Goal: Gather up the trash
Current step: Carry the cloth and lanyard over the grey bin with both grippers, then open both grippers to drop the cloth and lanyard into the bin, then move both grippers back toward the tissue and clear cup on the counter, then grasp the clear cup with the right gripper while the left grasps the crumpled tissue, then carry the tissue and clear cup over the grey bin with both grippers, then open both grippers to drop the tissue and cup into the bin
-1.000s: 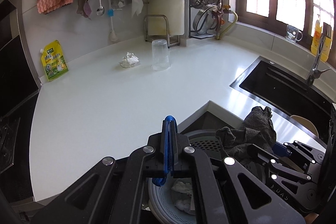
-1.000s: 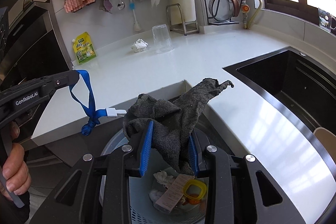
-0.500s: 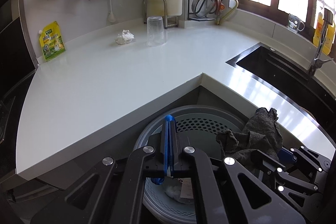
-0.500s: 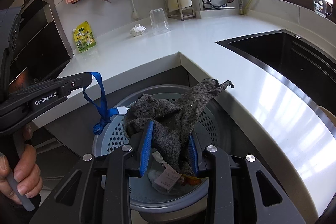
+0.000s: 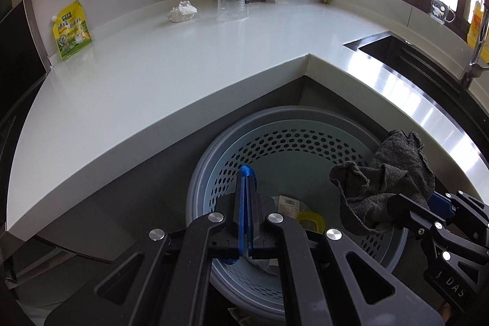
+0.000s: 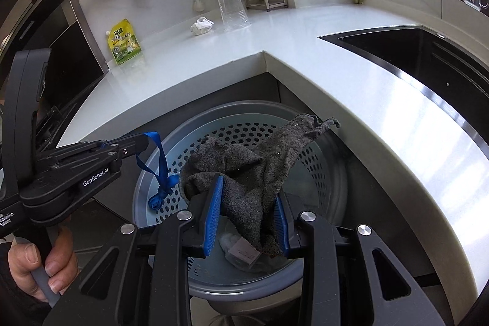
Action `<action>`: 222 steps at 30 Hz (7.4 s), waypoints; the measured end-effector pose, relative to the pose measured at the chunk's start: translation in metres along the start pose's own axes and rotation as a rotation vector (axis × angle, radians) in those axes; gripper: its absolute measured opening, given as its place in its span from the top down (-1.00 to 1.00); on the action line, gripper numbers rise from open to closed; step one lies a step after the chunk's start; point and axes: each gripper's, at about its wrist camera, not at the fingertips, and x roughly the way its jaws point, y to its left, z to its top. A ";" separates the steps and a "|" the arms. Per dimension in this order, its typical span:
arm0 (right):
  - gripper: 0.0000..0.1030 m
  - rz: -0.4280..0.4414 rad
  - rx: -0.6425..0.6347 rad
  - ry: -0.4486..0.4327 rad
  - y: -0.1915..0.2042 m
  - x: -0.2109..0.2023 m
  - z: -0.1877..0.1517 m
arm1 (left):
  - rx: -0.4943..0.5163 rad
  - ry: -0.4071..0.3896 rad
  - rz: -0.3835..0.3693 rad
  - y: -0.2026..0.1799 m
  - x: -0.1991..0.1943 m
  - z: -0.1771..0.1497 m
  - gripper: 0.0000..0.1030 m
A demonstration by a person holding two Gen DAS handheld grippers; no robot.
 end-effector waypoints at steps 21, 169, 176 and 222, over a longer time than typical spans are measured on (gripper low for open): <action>0.40 -0.002 0.005 0.068 0.001 0.021 -0.004 | 0.011 0.074 -0.007 0.003 0.021 -0.011 0.87; -0.10 0.065 0.155 -0.006 -0.031 0.290 0.369 | -0.209 0.040 0.136 0.151 0.247 0.320 0.34; -0.10 0.097 0.102 -0.057 -0.016 0.242 0.345 | -0.155 -0.078 0.142 0.144 0.170 0.280 0.36; -0.10 -0.024 0.055 0.048 -0.001 -0.001 0.014 | -0.034 -0.016 0.030 0.009 -0.009 0.002 0.22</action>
